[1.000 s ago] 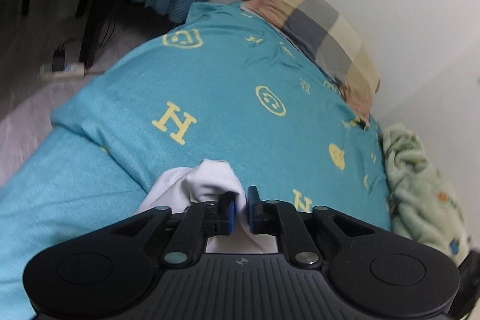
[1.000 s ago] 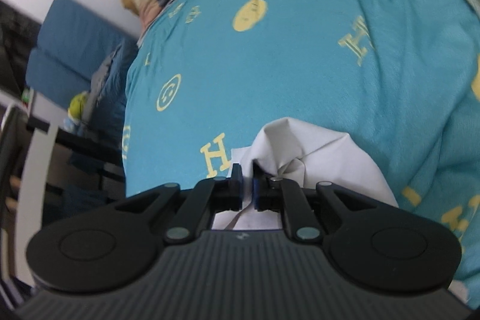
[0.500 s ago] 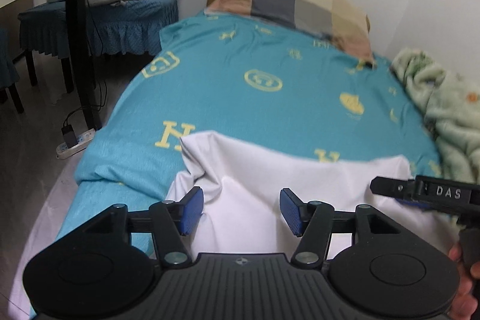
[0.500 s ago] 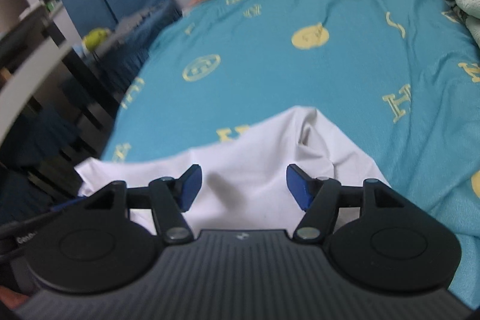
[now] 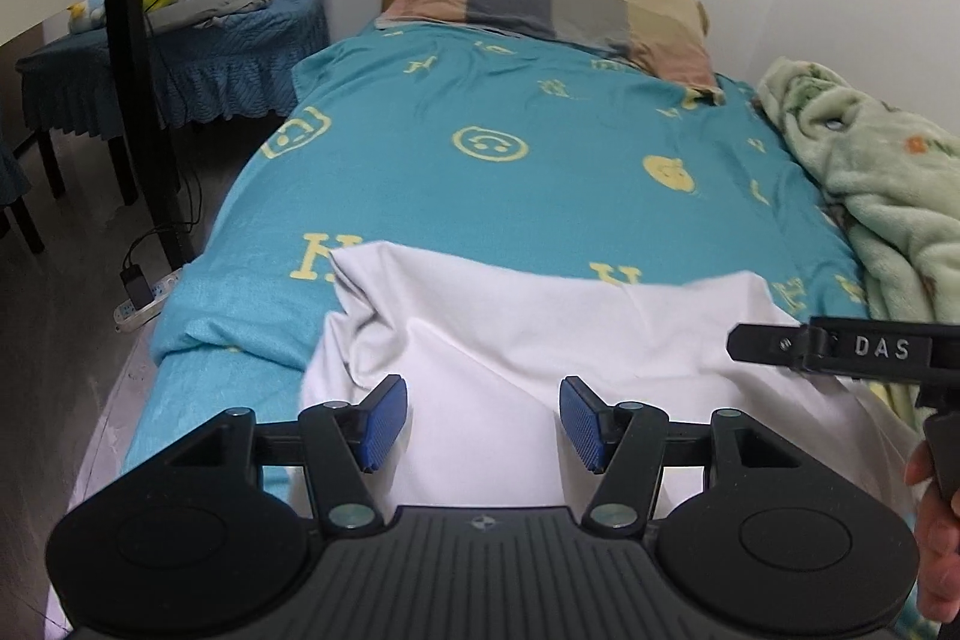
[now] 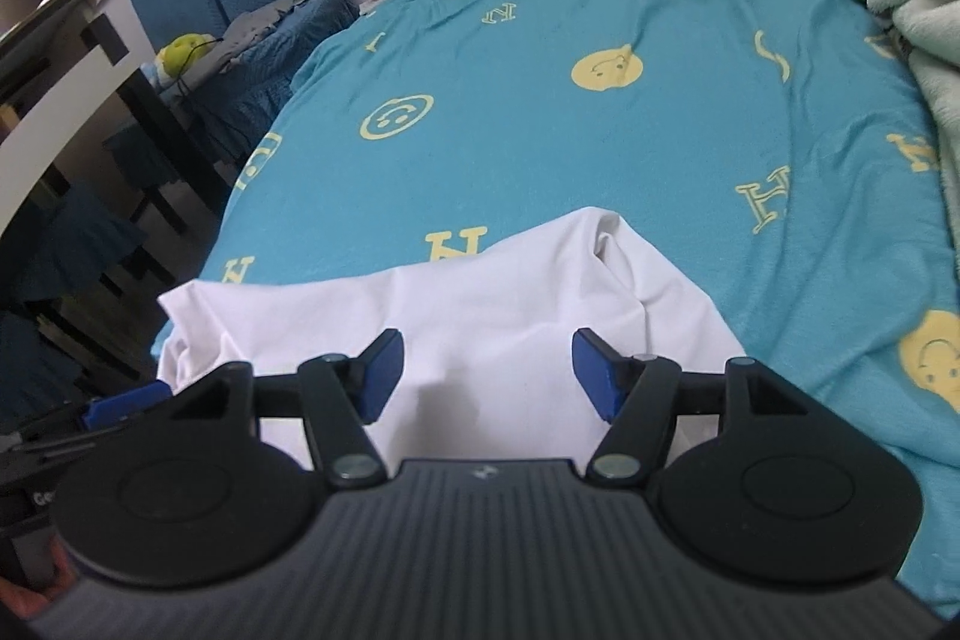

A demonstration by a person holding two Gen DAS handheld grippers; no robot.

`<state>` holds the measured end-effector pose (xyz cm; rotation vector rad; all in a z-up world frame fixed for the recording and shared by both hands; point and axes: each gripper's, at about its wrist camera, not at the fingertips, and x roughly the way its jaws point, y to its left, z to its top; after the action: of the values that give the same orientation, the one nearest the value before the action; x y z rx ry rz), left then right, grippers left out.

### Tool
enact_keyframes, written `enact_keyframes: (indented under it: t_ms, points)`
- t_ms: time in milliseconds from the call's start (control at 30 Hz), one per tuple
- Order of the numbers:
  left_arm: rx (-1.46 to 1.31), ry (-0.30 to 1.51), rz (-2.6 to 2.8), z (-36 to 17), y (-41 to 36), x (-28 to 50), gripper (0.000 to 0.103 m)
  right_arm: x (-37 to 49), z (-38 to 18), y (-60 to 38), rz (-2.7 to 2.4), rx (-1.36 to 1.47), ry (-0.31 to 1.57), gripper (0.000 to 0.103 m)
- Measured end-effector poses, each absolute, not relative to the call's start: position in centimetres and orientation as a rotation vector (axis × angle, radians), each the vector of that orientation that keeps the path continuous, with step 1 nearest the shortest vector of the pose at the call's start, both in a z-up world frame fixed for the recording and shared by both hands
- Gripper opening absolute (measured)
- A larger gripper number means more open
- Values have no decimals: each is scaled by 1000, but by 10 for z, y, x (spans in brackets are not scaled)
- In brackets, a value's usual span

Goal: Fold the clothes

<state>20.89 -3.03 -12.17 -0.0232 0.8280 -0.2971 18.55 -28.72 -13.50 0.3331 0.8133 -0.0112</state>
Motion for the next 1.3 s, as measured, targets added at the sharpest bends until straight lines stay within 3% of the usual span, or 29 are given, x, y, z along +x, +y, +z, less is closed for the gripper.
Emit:
enact_keyframes:
  t_ms: [567, 833, 1100, 1300]
  points:
    - [-9, 894, -281, -133, -26, 204, 60, 189, -149, -287, -17, 349, 897, 64]
    - [-380, 930, -324, -109, 16, 157, 80, 138, -122, -322, -39, 705, 837, 64]
    - [-819, 1041, -311, -126, 56, 115, 82, 81, -112, -336, 17, 994, 791, 66]
    - [-1101, 1138, -226, -179, 65, 120, 81, 71, -138, -295, 141, 1107, 911, 66]
